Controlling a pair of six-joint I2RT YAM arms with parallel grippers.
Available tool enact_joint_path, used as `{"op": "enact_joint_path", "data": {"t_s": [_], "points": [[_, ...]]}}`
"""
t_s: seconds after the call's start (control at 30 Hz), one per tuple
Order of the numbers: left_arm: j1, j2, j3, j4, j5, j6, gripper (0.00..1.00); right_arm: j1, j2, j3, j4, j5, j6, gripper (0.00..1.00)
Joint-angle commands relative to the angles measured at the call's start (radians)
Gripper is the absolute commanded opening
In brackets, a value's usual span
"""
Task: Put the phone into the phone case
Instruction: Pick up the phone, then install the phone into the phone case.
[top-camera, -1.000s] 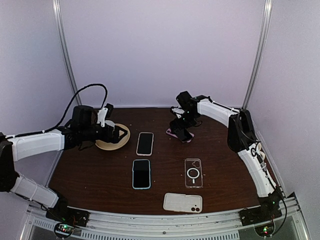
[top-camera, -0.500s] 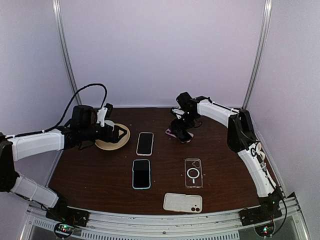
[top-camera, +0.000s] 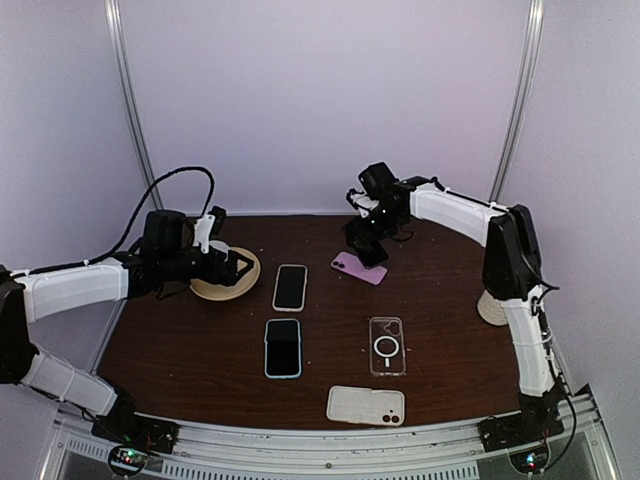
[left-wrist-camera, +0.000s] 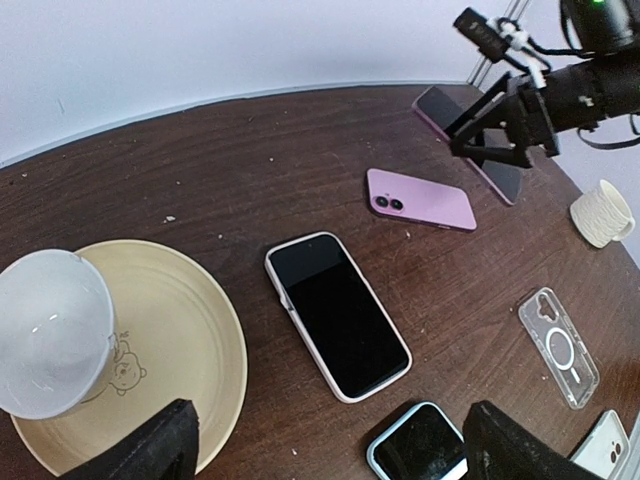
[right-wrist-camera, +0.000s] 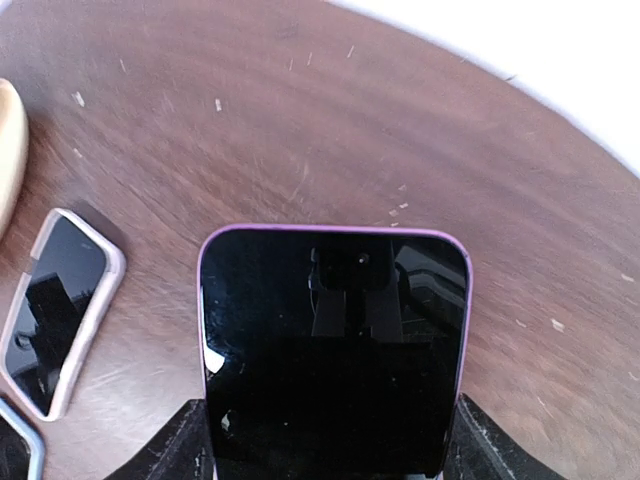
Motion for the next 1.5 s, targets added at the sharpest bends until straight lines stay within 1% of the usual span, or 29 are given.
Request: {"op": "enact_joint_path", "data": {"t_s": [0.0,0.07,0.13,0.27,0.33,0.43,0.53,0.67,0.73,0.83,0.97,1.1,1.23,1.47], "points": [[0.007,-0.034,0.026,-0.014,-0.048,-0.014,0.96,0.059,-0.247,-0.236,0.172,0.178,0.168,0.09],[0.007,-0.040,0.042,-0.065,-0.066,-0.032,0.96,0.089,-0.384,-0.422,0.274,0.216,0.270,0.06],[0.006,-0.056,0.043,-0.082,-0.069,-0.057,0.96,0.129,-0.486,-0.575,0.345,0.248,0.362,0.00],[-0.008,-0.116,0.019,-0.066,-0.076,-0.100,0.96,0.258,-0.648,-0.802,0.383,0.406,0.529,0.00],[-0.028,-0.137,0.021,-0.079,-0.094,-0.103,0.96,0.322,-0.696,-0.892,0.394,0.460,0.609,0.00],[-0.069,-0.149,0.026,-0.106,-0.125,-0.104,0.96,0.380,-0.733,-1.011,0.413,0.488,0.743,0.00],[-0.101,-0.140,0.021,-0.099,-0.115,-0.127,0.96,0.433,-0.753,-1.115,0.478,0.548,0.810,0.00],[-0.133,-0.118,-0.005,0.009,-0.001,-0.139,0.97,0.494,-0.745,-1.146,0.473,0.659,0.821,0.00],[-0.157,-0.103,-0.003,0.022,0.025,-0.137,0.98,0.517,-0.731,-1.157,0.470,0.683,0.825,0.00],[-0.186,-0.082,0.010,0.005,0.028,-0.127,0.98,0.536,-0.726,-1.193,0.505,0.694,0.854,0.00],[-0.194,-0.078,0.005,0.018,0.039,-0.102,0.98,0.561,-0.734,-1.251,0.596,0.722,0.871,0.00],[-0.194,-0.073,0.016,0.009,0.042,-0.089,0.97,0.578,-0.718,-1.241,0.547,0.784,0.894,0.00],[-0.194,-0.072,0.014,0.003,0.048,-0.087,0.98,0.582,-0.694,-1.248,0.555,0.815,0.893,0.00],[-0.194,-0.078,0.017,-0.006,0.040,-0.075,0.98,0.581,-0.676,-1.285,0.598,0.803,0.917,0.00]]}}
